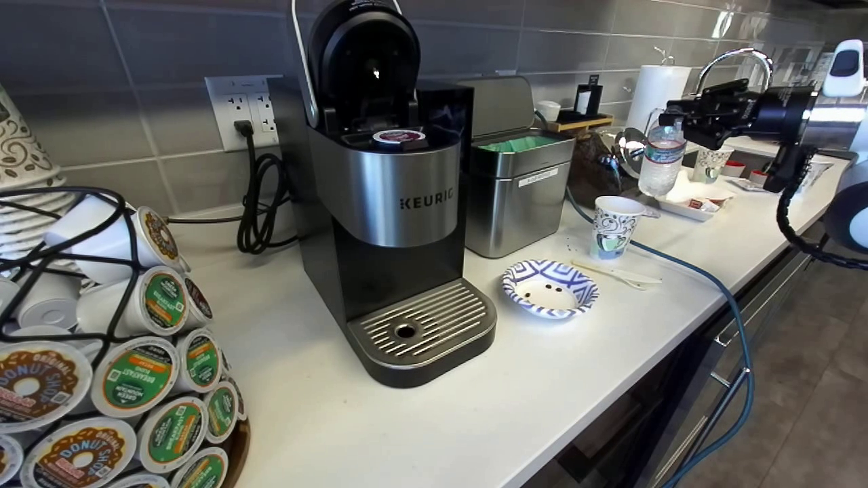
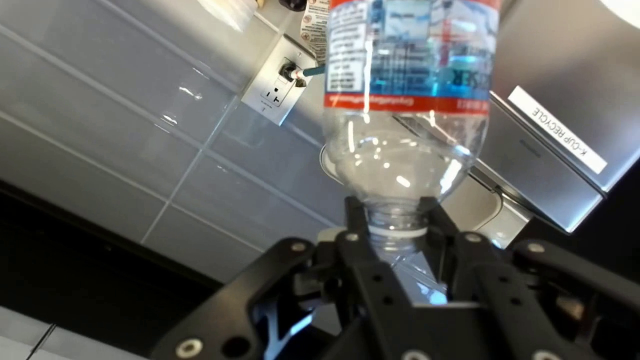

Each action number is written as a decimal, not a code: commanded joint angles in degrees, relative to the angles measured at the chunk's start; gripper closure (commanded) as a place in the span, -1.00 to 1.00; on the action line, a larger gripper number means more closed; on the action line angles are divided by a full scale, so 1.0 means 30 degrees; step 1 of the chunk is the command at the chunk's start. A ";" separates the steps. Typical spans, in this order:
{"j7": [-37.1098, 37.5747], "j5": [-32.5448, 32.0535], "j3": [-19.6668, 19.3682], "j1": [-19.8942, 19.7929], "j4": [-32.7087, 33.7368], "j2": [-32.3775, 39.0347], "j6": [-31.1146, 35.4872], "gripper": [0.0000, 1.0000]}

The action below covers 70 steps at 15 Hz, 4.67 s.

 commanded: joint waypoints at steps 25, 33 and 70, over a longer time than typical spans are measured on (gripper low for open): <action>-0.9147 0.3037 -0.3875 0.5080 -0.1414 -0.0576 -0.1757 0.84; -0.9501 0.3036 -0.3512 0.5144 -0.1680 -0.0035 -0.2038 0.37; -1.4469 0.2287 -0.2908 0.5655 0.0125 0.0215 -0.4869 0.84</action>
